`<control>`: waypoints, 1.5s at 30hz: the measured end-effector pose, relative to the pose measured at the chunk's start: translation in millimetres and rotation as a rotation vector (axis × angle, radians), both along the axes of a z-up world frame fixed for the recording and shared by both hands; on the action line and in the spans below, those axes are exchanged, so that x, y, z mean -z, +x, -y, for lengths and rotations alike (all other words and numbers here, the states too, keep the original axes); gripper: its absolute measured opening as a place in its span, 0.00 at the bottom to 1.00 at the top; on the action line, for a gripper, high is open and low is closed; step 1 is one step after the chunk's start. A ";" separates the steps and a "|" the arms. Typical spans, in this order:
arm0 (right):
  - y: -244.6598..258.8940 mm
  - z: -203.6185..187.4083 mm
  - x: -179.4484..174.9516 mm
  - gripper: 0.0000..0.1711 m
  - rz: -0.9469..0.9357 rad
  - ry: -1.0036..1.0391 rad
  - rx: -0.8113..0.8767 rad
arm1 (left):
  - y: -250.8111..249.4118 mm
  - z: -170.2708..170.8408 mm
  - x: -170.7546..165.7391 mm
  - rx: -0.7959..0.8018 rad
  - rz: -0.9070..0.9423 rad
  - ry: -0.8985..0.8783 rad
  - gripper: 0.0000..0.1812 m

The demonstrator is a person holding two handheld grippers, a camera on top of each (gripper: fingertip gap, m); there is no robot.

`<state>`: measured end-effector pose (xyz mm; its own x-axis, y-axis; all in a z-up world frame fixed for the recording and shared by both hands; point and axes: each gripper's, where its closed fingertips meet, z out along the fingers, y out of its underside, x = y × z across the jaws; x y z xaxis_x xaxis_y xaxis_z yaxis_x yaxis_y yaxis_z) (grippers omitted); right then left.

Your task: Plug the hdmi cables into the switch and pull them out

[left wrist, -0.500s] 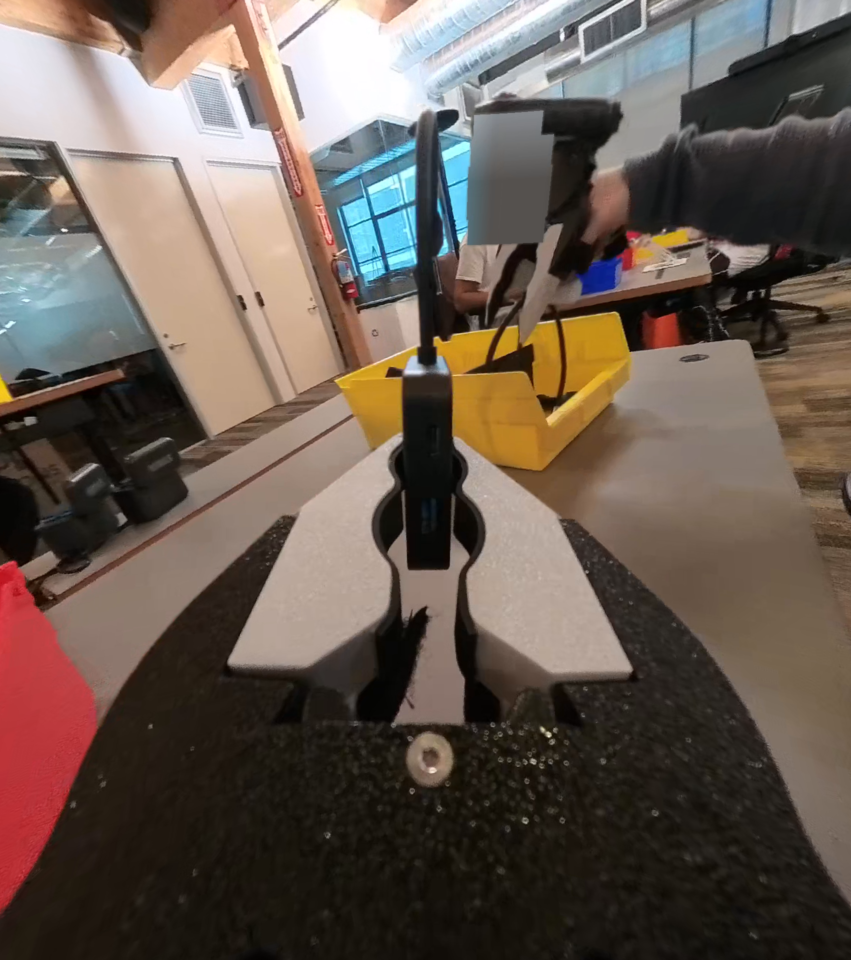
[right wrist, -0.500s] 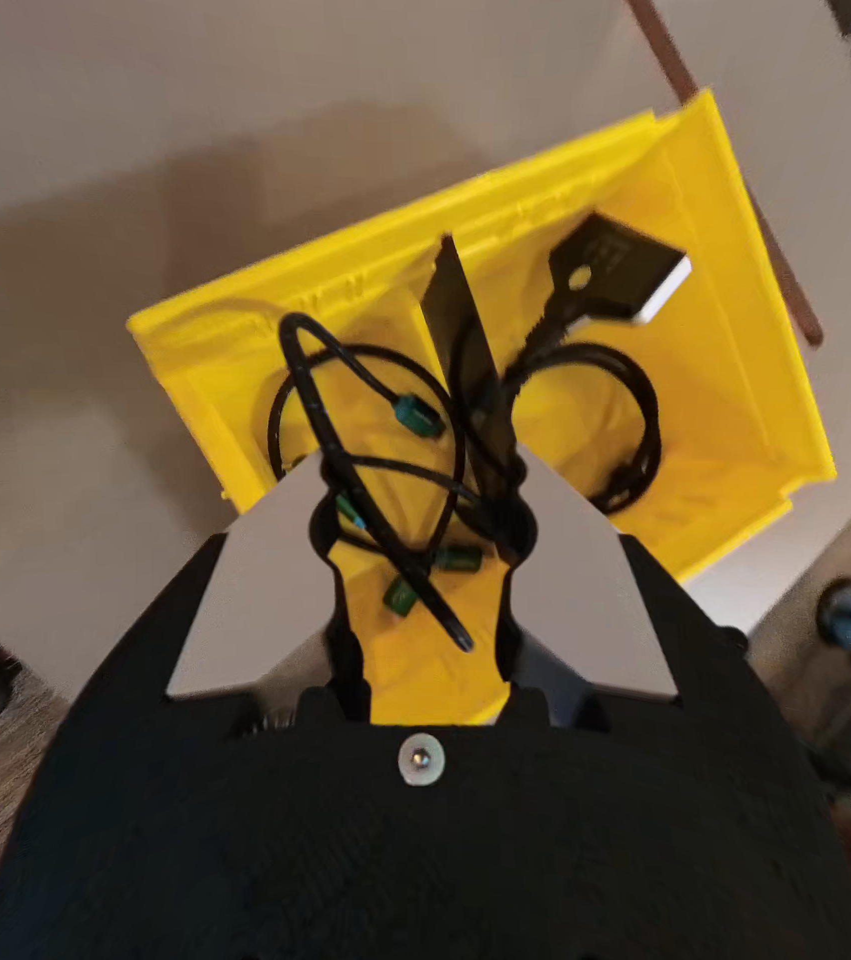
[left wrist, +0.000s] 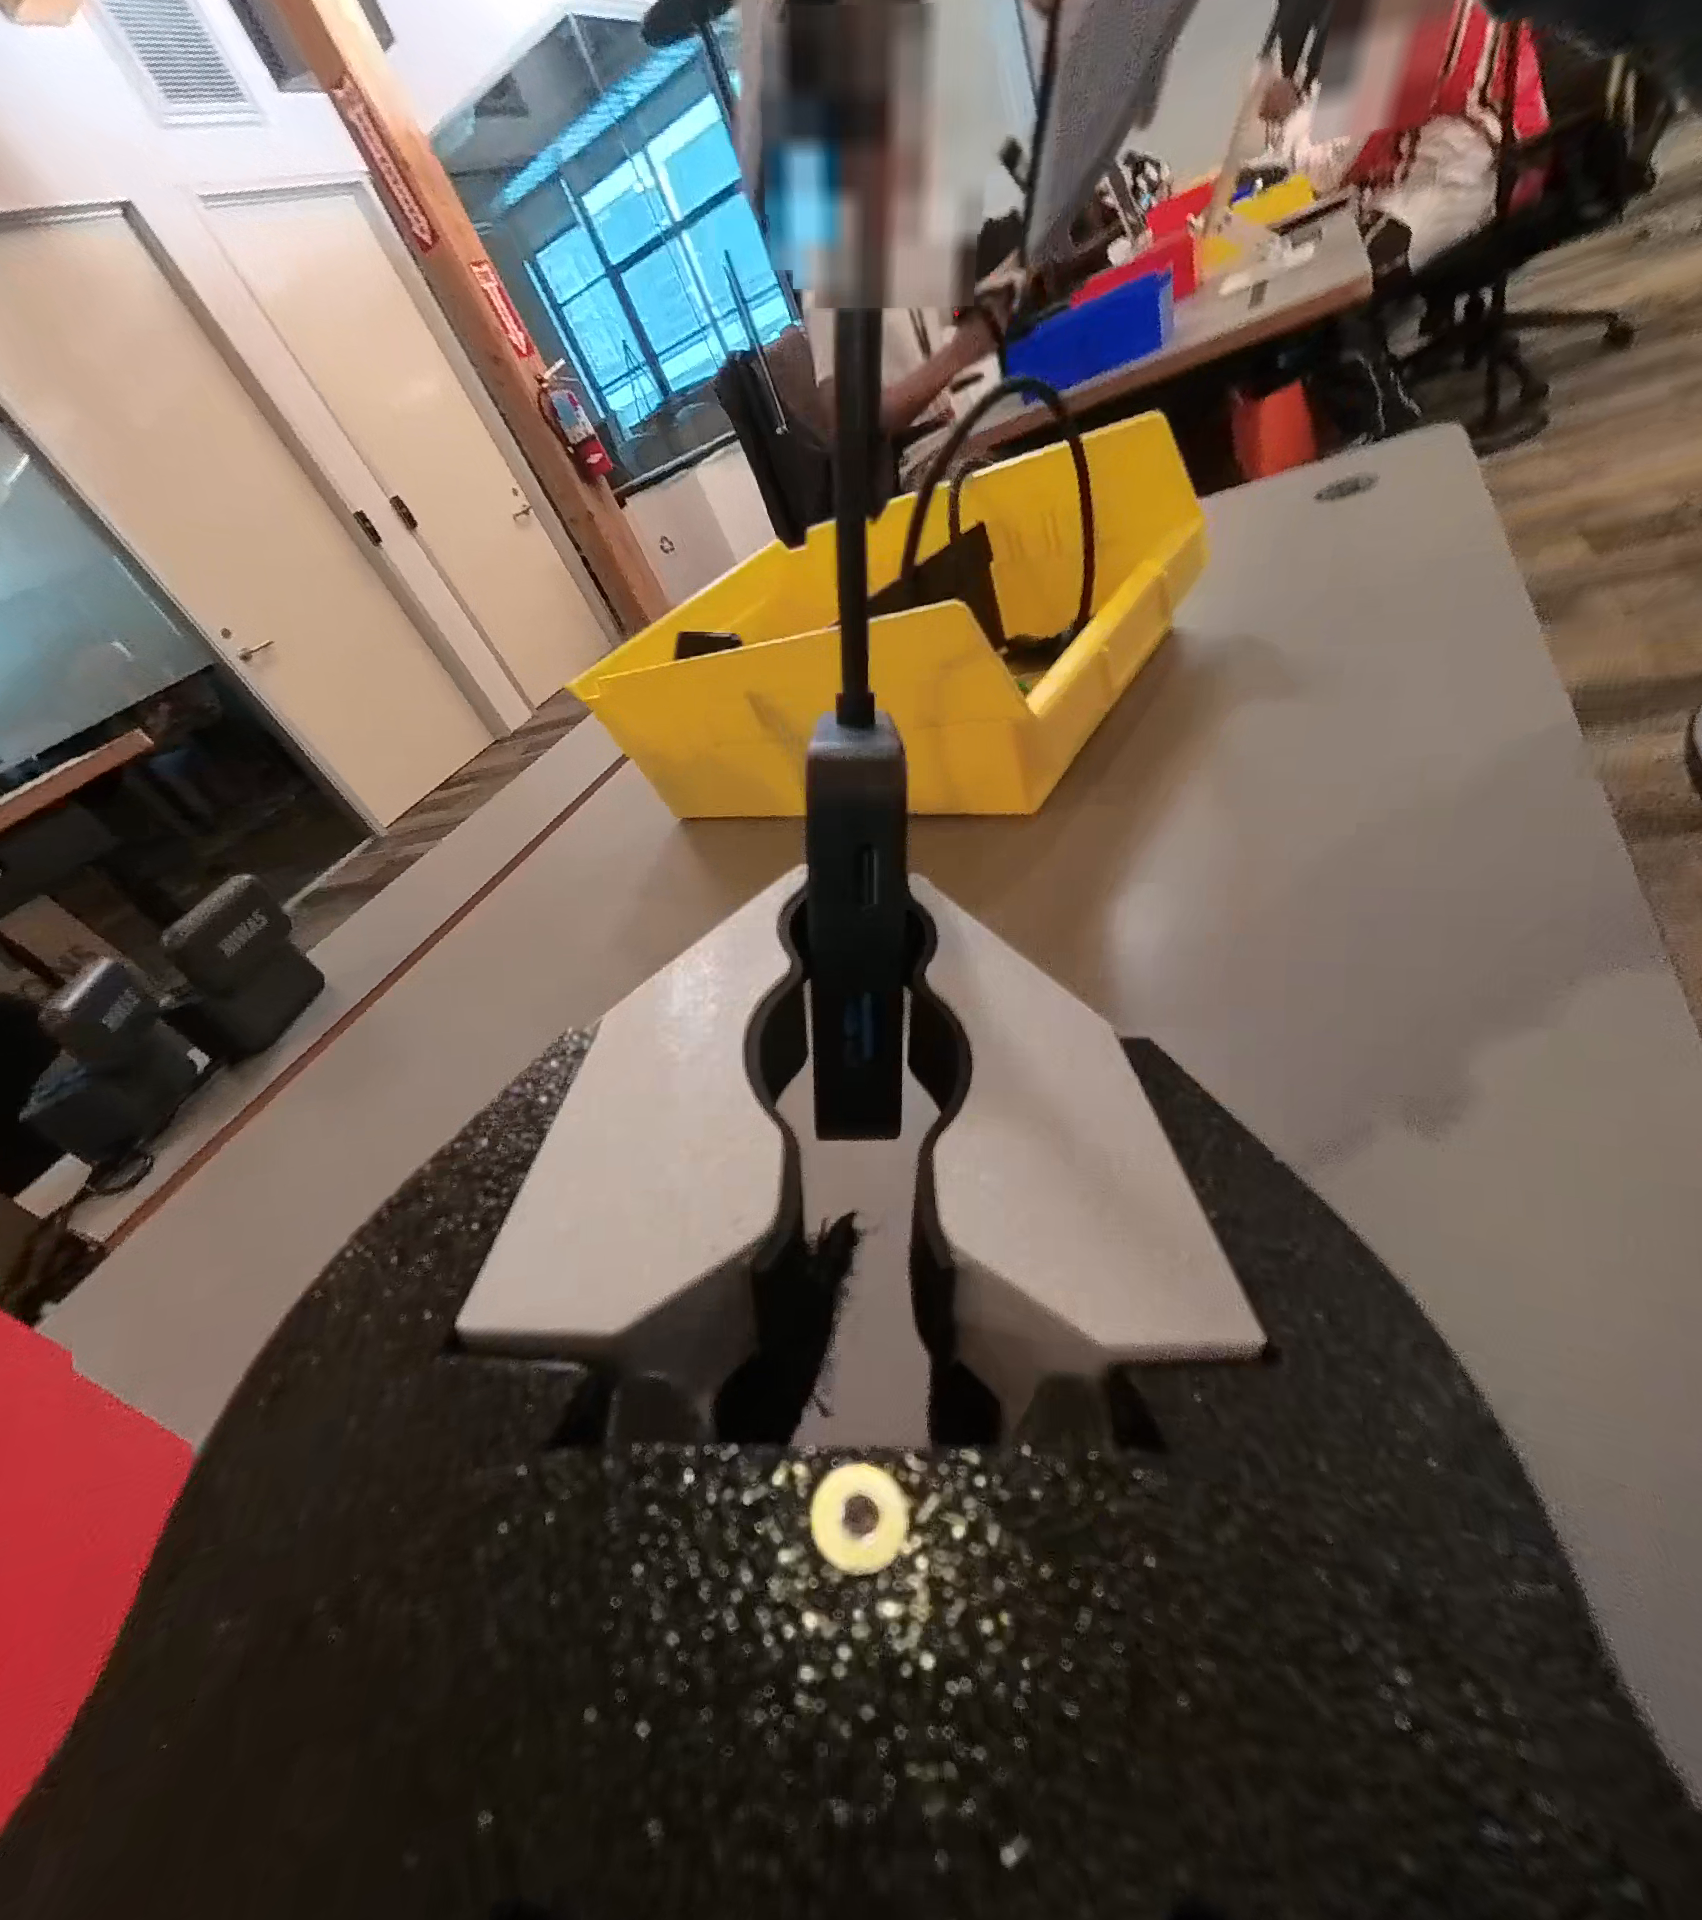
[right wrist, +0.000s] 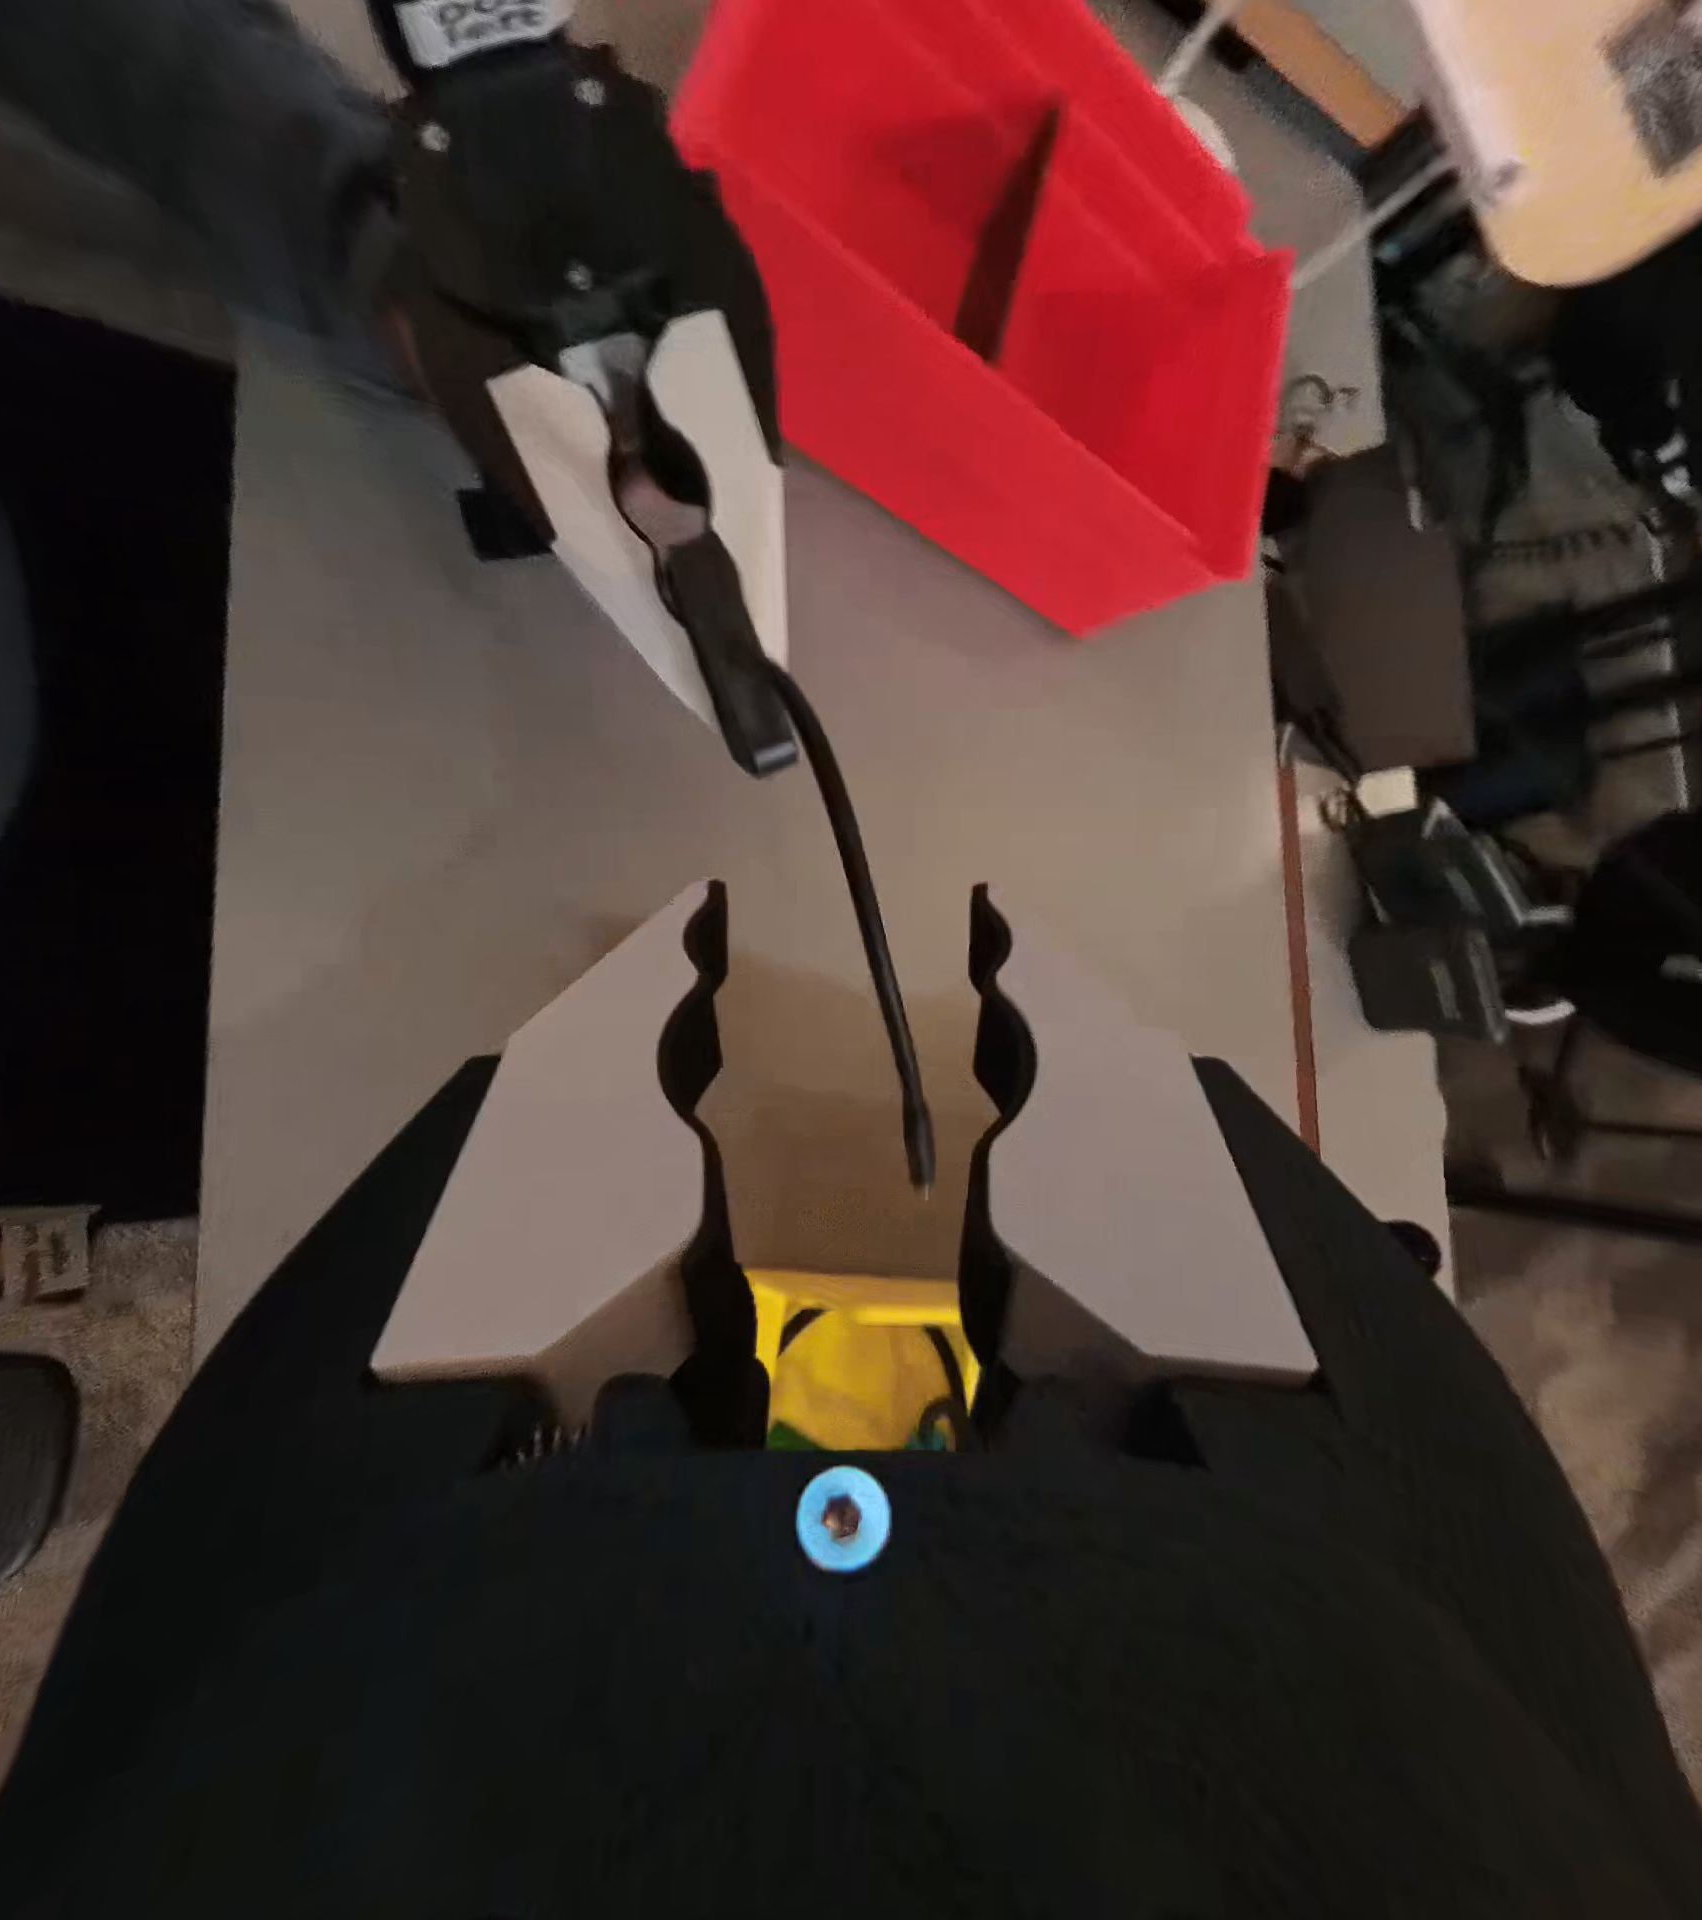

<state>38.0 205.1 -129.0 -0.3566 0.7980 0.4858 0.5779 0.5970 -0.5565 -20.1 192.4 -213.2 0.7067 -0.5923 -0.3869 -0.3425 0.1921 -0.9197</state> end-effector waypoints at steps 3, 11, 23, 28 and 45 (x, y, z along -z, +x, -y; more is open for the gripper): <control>-15.1 17.9 17.6 0.09 0.072 0.069 -0.092 | 7.9 3.9 6.2 0.017 -0.053 0.009 0.06; -4.3 -7.8 -4.5 0.01 0.099 0.162 -0.048 | -8.8 -7.5 -0.1 -0.081 0.071 -0.011 0.33; 121.3 -214.2 -80.4 0.01 0.365 0.534 0.597 | -32.9 -18.1 6.8 -0.169 0.206 -0.066 0.34; 144.2 -267.7 -23.4 0.01 0.560 0.468 0.681 | -30.2 -18.1 12.0 -0.174 0.163 -0.067 0.34; 188.6 -201.4 -27.4 0.19 -0.427 0.221 1.138 | -31.1 -16.3 13.6 -0.191 0.134 -0.052 0.33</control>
